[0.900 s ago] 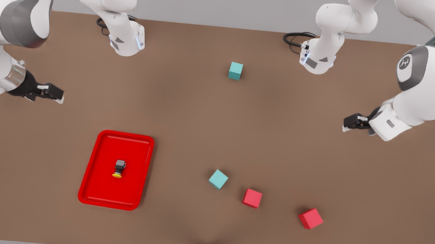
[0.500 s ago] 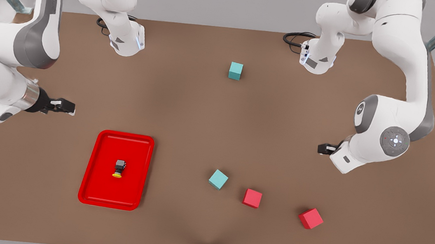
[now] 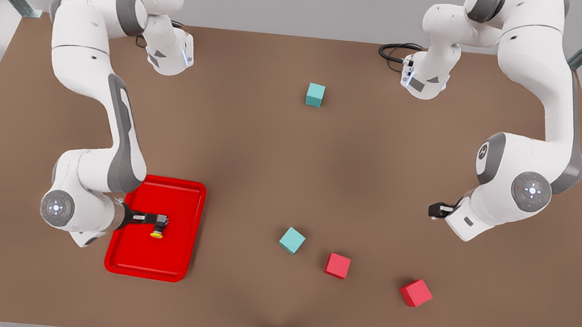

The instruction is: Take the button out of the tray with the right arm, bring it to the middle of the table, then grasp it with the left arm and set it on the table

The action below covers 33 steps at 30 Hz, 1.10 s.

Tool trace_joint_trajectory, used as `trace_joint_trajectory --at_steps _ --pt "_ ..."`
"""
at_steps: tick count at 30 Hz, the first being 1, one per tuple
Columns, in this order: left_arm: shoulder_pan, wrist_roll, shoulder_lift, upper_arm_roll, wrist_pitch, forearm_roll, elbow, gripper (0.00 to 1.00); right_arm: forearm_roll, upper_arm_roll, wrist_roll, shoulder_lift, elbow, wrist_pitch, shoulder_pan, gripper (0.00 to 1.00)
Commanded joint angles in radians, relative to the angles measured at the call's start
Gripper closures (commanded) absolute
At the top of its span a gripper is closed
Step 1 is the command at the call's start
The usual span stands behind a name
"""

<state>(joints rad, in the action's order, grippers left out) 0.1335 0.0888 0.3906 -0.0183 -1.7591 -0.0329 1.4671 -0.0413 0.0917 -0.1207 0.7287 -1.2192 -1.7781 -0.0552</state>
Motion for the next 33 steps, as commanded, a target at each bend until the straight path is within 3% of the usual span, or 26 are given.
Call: trace_joint_trajectory --at_steps 1,5,9,11,15,33 --pt "-0.002 0.009 0.002 0.000 -0.003 -0.002 -0.001 0.00 0.024 0.000 -0.047 0.005 -0.014 -0.086 0.002 0.00" --pt "-0.005 0.009 0.019 0.000 -0.005 0.001 0.001 0.00 0.003 -0.009 -0.109 0.005 -0.040 -0.130 -0.078 0.00" --pt "-0.003 0.012 0.039 0.000 -0.014 -0.001 0.001 0.00 0.067 -0.009 -0.165 0.008 -0.099 -0.181 -0.054 0.00" --pt "0.002 0.015 0.048 0.000 -0.019 0.001 -0.004 0.00 0.066 -0.007 -0.177 0.009 -0.213 -0.349 -0.043 0.00" --pt "0.006 0.022 0.077 0.000 -0.036 0.001 -0.004 0.00 0.057 -0.009 -0.169 0.023 -0.316 -0.498 -0.049 0.00" --pt "0.009 0.022 0.119 0.000 -0.086 -0.007 0.001 0.00 0.106 -0.012 -0.140 0.029 -0.402 -0.604 -0.044 0.00"
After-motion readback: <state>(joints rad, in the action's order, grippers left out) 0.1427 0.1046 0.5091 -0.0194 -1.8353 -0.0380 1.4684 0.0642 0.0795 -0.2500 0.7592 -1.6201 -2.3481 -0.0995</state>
